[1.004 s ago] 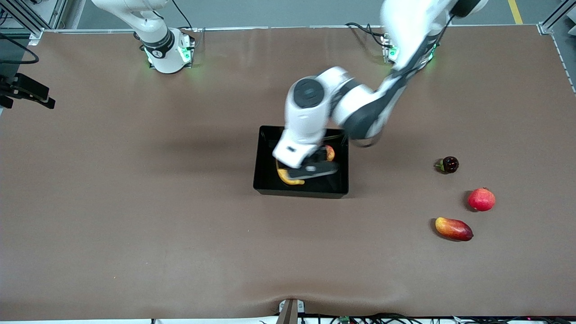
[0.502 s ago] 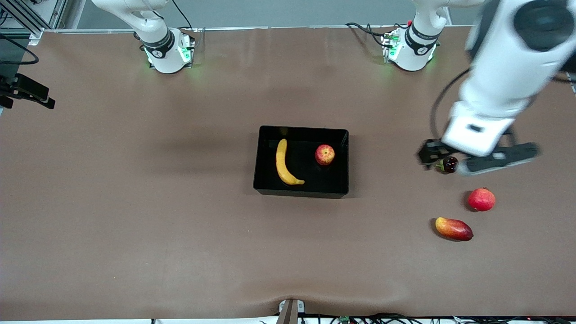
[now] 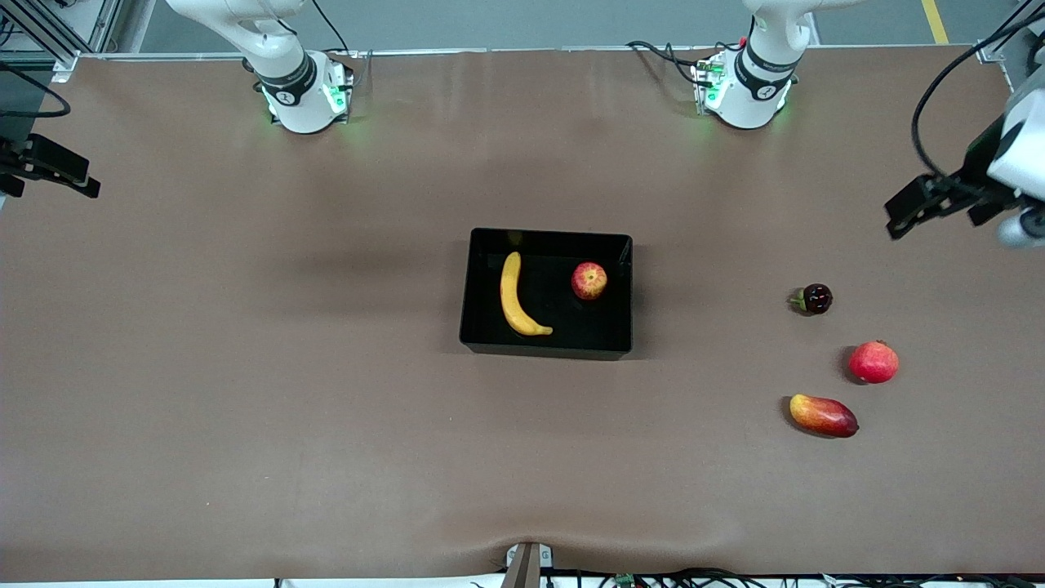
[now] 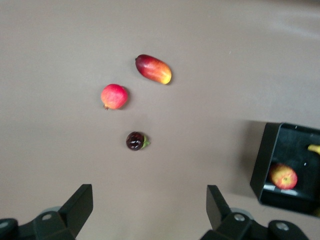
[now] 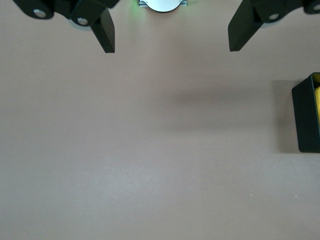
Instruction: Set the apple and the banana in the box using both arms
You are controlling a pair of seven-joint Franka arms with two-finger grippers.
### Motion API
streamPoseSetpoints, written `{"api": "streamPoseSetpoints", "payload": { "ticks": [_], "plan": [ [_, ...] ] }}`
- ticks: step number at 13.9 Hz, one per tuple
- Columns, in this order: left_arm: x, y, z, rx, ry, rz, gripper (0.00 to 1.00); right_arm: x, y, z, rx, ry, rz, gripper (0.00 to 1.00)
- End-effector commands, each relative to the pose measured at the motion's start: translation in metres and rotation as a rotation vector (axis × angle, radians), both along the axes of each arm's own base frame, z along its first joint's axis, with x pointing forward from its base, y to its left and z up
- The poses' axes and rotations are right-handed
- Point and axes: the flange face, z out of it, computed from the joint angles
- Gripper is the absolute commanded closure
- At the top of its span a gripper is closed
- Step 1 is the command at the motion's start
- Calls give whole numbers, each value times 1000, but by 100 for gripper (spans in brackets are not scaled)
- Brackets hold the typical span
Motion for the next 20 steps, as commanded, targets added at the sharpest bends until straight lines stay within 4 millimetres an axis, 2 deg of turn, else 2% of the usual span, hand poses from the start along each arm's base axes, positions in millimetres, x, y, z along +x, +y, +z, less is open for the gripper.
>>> {"api": "streamPoseSetpoints", "payload": {
  "ticks": [1,3,5,8,14,20],
  "plan": [
    [-35,2,1,7,31,-29,0,-10,-1,4,18,-9,10,0],
    [-51,22,0,-28,45,-26,0,-10,-1,4,18,-9,10,0],
    [-56,34,4,-44,44,-40,0,-10,-1,4,18,-9,10,0],
    [-67,25,6,-40,43,-55,0,-10,-2,4,18,-7,9,0],
    [-55,18,5,-42,48,-72,0,-10,-3,4,18,-8,7,0],
    [-51,11,-9,-44,85,-88,0,-10,-3,3,18,-6,7,0]
  ]
}}
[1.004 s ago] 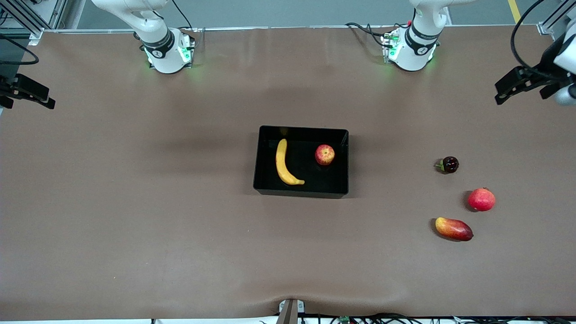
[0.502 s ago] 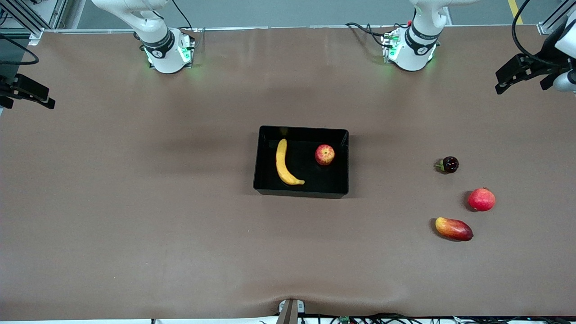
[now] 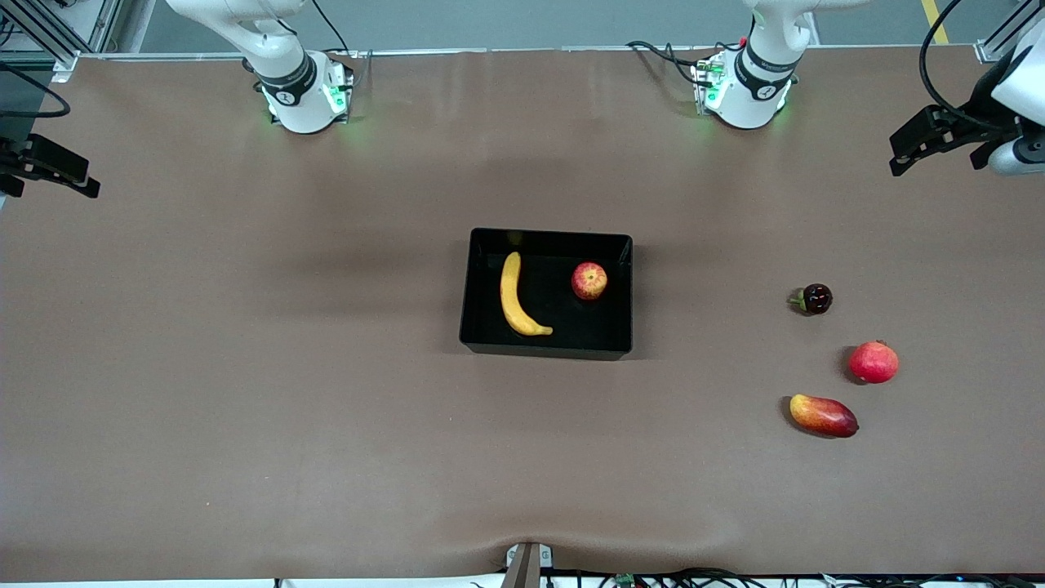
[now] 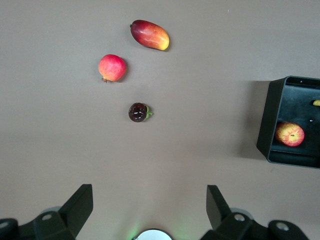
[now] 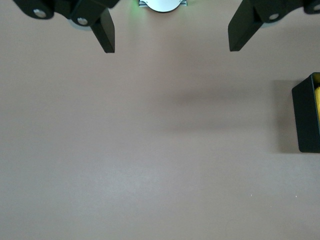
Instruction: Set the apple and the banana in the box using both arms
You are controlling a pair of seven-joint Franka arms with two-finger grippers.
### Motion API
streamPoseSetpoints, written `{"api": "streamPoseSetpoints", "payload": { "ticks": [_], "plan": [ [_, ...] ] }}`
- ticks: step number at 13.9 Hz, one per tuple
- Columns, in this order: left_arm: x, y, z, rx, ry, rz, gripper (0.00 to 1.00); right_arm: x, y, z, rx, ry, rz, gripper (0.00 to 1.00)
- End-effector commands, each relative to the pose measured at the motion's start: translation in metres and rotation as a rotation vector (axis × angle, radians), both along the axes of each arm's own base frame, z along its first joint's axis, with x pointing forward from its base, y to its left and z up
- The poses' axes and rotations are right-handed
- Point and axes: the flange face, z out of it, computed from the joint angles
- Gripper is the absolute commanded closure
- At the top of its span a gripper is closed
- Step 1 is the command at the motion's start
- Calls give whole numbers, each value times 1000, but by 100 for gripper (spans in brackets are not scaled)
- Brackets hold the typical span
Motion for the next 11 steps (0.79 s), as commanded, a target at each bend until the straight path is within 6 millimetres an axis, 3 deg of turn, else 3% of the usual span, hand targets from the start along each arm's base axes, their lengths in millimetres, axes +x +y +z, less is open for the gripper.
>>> {"api": "streamPoseSetpoints", "payload": {
  "ticks": [1,11],
  "plan": [
    [1,-3,-4,-16,19,-16,0,-10,-3,3,18,-6,8,0],
    [-3,-1,-4,-13,44,-11,0,-10,-3,3,18,-6,6,0]
  ]
}}
